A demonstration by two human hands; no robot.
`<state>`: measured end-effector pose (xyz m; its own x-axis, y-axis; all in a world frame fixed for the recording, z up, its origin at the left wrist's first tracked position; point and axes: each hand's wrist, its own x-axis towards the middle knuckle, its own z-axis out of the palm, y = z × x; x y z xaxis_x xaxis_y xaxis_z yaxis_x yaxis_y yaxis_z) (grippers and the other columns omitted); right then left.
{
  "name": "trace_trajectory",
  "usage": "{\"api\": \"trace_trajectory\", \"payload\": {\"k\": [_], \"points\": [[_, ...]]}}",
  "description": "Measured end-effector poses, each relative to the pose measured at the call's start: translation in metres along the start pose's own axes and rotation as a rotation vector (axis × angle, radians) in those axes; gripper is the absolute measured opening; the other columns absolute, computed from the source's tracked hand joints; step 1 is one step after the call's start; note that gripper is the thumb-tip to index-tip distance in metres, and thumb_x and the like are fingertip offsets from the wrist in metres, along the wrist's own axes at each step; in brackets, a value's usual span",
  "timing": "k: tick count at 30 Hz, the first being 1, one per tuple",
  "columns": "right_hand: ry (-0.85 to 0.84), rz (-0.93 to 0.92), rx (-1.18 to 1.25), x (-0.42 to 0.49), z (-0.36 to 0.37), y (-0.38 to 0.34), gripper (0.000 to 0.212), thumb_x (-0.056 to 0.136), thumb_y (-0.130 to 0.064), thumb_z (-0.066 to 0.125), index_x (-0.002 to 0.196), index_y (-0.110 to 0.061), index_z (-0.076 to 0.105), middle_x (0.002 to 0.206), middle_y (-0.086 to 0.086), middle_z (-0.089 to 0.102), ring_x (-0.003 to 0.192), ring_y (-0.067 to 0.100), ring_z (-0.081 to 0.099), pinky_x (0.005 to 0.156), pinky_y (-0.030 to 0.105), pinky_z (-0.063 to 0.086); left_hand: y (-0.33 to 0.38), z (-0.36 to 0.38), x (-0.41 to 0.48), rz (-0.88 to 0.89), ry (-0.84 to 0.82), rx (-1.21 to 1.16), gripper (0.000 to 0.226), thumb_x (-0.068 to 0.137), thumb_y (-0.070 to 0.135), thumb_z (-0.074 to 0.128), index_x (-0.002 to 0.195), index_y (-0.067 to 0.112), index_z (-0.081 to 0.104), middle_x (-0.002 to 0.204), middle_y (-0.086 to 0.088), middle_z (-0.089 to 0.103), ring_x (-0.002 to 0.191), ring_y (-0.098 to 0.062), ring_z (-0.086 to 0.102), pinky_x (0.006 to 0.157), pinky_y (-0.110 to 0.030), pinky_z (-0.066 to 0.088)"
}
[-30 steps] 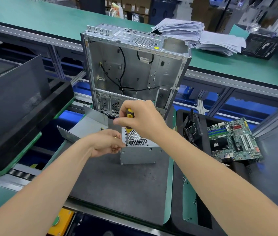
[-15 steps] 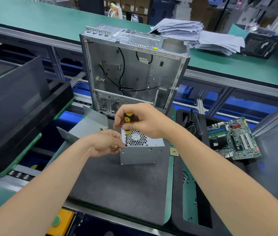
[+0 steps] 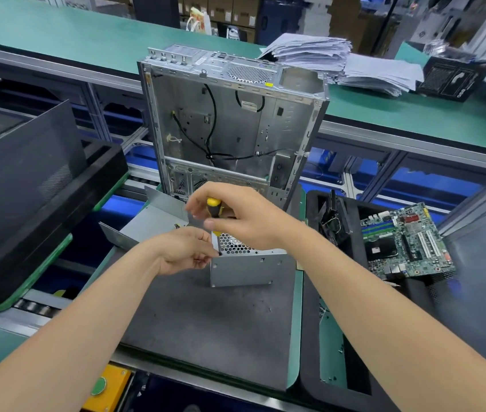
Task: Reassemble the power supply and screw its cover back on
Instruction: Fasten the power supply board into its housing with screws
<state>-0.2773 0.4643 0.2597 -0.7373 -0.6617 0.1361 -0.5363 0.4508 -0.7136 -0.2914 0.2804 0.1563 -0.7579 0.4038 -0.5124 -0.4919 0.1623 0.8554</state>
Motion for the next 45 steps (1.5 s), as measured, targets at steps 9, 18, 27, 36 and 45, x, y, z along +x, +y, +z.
{"api": "trace_trajectory", "payload": {"k": [9,18,27,36,45], "points": [[0.164,0.088,0.125,-0.005,0.006,0.013,0.039,0.093,0.012,0.060,0.113,-0.022,0.061,0.093,-0.002,0.075,0.094,0.020,0.073,0.089,0.043,0.059,-0.002,-0.001,0.003,-0.024,-0.018,-0.056,0.042,0.093,-0.010,0.059,0.060,0.015,0.051,0.058,-0.003,0.054,0.063,-0.017,0.052,0.063,-0.027,0.046],[0.259,0.008,0.333,-0.014,-0.007,0.006,0.028,0.089,0.013,0.068,0.110,-0.003,0.061,0.097,0.013,0.074,0.095,0.029,0.074,0.086,0.046,0.062,-0.007,0.000,-0.001,0.007,-0.039,-0.104,0.042,0.095,-0.009,0.053,0.063,0.015,0.064,0.059,0.001,0.059,0.062,-0.013,0.056,0.061,-0.023,0.048],[0.141,0.191,0.268,-0.057,0.013,0.057,0.028,0.079,-0.006,0.088,0.093,-0.011,0.065,0.098,0.003,0.080,0.087,0.035,0.074,0.078,0.049,0.060,-0.039,-0.017,-0.016,0.129,0.017,-0.057,0.023,0.080,0.016,0.067,0.100,0.004,0.066,0.092,-0.024,0.071,0.073,-0.027,0.068,0.065,-0.029,0.051],[0.235,0.425,0.104,-0.117,0.113,0.122,0.025,0.075,-0.026,0.091,0.078,-0.018,0.068,0.088,-0.012,0.078,0.076,0.014,0.070,0.070,0.039,0.057,-0.084,0.006,-0.013,0.355,0.140,0.673,0.011,0.085,0.029,0.083,0.092,0.036,0.079,0.080,0.011,0.074,0.072,-0.003,0.066,0.068,-0.012,0.047],[0.270,0.444,-0.146,-0.137,0.145,0.138,0.015,0.084,-0.038,0.081,0.090,-0.028,0.071,0.088,-0.014,0.068,0.089,0.005,0.053,0.080,0.031,0.047,-0.122,0.052,0.010,0.601,0.245,1.141,0.022,0.101,0.025,0.064,0.120,0.024,0.074,0.110,0.006,0.073,0.103,-0.020,0.064,0.091,-0.030,0.048]]}}
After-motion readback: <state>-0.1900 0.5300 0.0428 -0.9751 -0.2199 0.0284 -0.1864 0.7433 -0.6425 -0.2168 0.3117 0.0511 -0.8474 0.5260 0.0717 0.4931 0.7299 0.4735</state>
